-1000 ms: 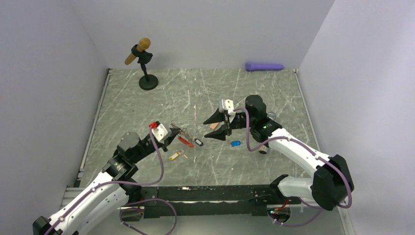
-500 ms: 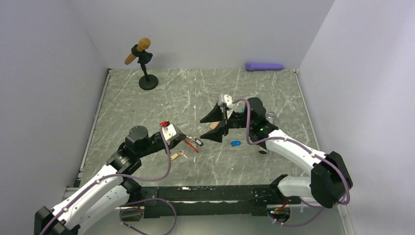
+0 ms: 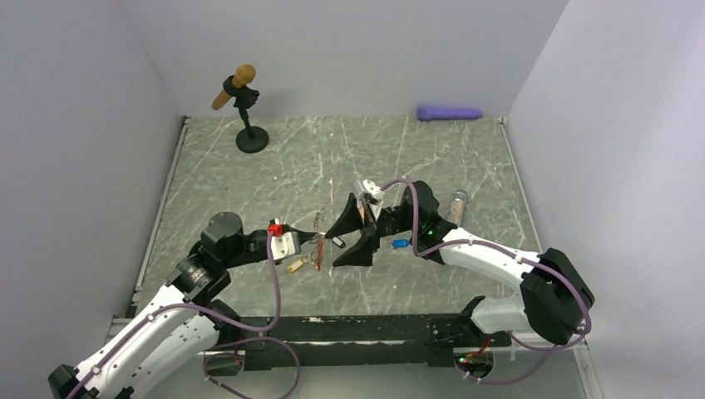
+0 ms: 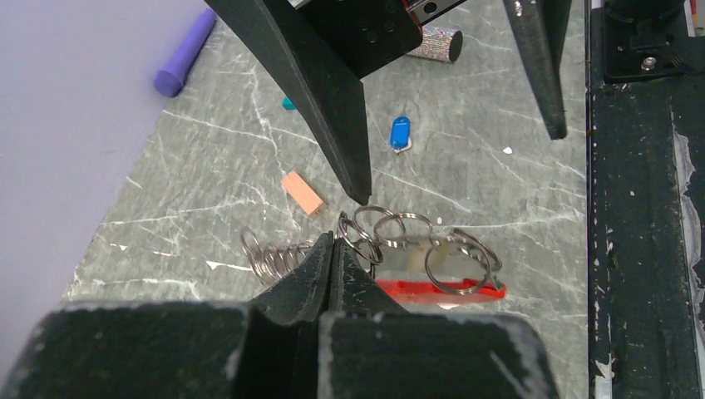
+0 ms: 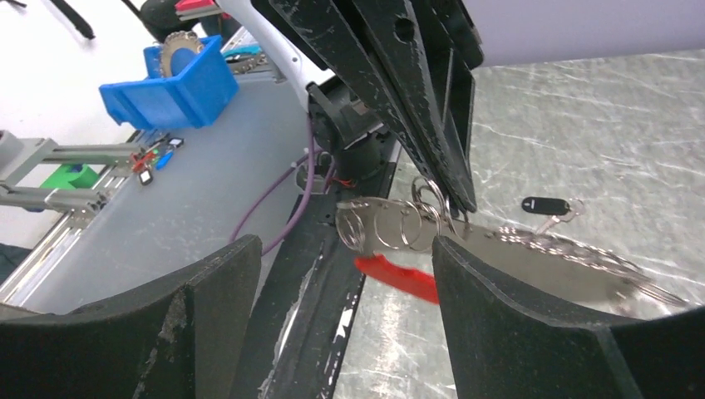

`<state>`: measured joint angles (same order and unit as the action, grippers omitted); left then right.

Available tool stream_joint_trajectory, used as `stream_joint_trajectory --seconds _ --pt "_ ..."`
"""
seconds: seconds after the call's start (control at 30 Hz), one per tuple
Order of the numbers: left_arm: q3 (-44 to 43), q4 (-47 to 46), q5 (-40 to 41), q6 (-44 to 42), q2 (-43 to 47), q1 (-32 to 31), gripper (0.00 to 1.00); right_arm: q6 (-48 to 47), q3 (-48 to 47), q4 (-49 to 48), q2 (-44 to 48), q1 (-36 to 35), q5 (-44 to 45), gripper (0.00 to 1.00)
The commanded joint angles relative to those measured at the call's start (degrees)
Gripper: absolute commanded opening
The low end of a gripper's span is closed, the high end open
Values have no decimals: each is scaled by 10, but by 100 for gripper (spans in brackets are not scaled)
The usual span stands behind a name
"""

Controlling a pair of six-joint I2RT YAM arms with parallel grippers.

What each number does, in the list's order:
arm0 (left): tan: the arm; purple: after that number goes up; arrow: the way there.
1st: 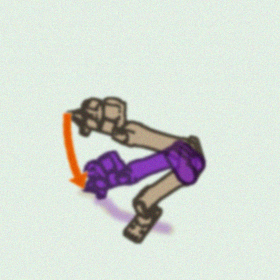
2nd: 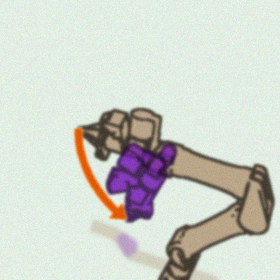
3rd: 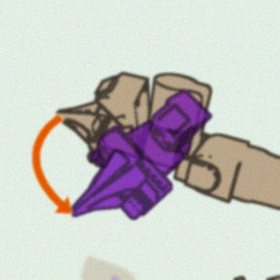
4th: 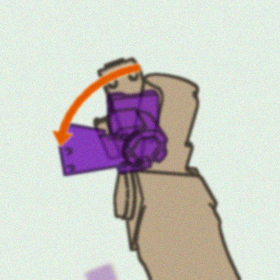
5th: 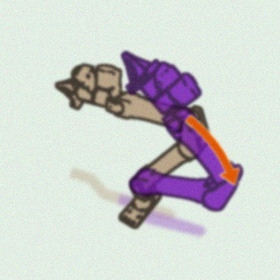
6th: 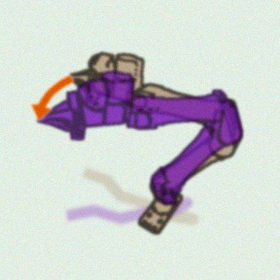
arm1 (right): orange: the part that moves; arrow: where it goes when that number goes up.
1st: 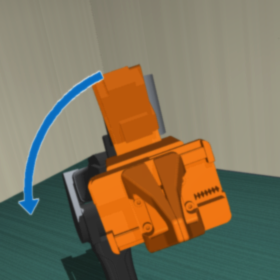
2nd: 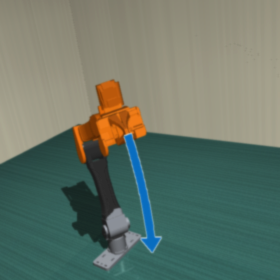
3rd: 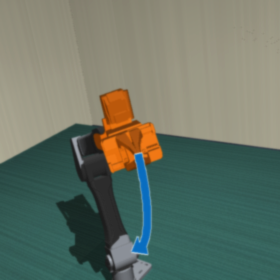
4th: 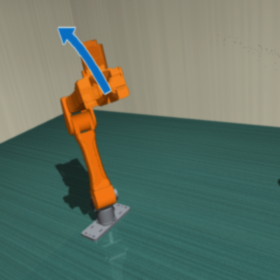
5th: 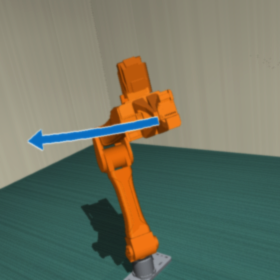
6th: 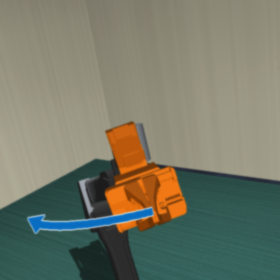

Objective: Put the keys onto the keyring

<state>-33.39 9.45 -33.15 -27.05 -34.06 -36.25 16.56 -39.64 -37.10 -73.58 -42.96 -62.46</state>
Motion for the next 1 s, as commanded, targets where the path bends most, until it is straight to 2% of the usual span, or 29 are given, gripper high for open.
stream_joint_trajectory --seconds 0.0,0.6,0.87,0.97 --pt "-1 -34 -26 -10 -1 -2 0 25 -7 -62 -13 -19 -18 79" --pt "44 -107 4 67 23 -2 0 22 11 -28 -15 -31 94 79" --pt "51 -115 17 81 15 -2 0 43 17 -92 -13 -37 76 73" --pt "47 -109 30 83 2 -2 0 37 15 -99 -13 -41 59 66"
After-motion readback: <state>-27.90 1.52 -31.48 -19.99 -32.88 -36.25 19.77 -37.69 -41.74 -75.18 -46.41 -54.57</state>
